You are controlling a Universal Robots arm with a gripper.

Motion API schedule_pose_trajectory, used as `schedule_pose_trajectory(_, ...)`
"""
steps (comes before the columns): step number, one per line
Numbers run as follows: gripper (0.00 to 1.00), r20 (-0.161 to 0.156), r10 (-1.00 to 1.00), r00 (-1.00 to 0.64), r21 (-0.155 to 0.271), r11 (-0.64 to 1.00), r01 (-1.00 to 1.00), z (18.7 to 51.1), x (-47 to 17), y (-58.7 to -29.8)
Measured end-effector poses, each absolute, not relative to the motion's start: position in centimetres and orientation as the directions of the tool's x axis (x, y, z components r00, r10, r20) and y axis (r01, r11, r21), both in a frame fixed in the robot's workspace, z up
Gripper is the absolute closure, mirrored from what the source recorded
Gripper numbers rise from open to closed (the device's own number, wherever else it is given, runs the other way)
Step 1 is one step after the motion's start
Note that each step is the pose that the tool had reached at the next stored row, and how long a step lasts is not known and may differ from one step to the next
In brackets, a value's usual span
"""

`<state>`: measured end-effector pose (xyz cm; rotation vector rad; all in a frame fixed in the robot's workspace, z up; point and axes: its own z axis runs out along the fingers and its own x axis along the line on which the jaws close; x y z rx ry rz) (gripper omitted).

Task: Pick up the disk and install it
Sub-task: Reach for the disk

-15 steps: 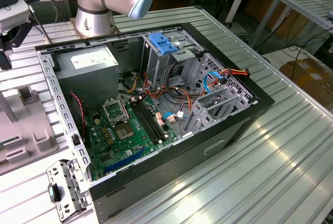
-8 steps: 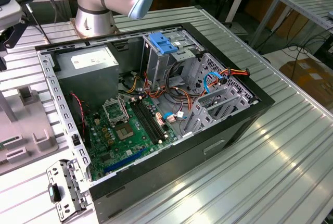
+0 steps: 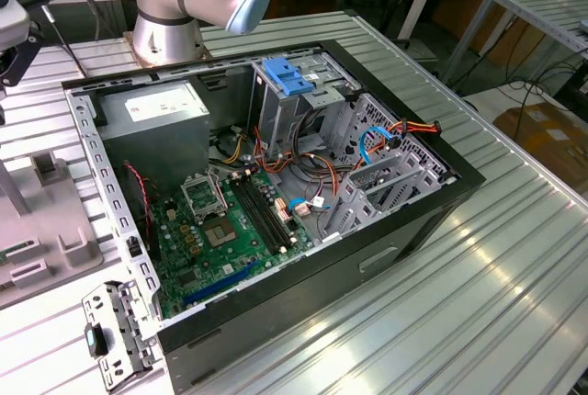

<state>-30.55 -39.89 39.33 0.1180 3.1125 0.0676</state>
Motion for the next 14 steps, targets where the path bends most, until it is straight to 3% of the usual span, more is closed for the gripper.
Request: schedule_pose_trajectory(14,0.89,-0.024,0.076,-0.997,0.044,0.996,0.075,39.33,-31.50,-39.89)
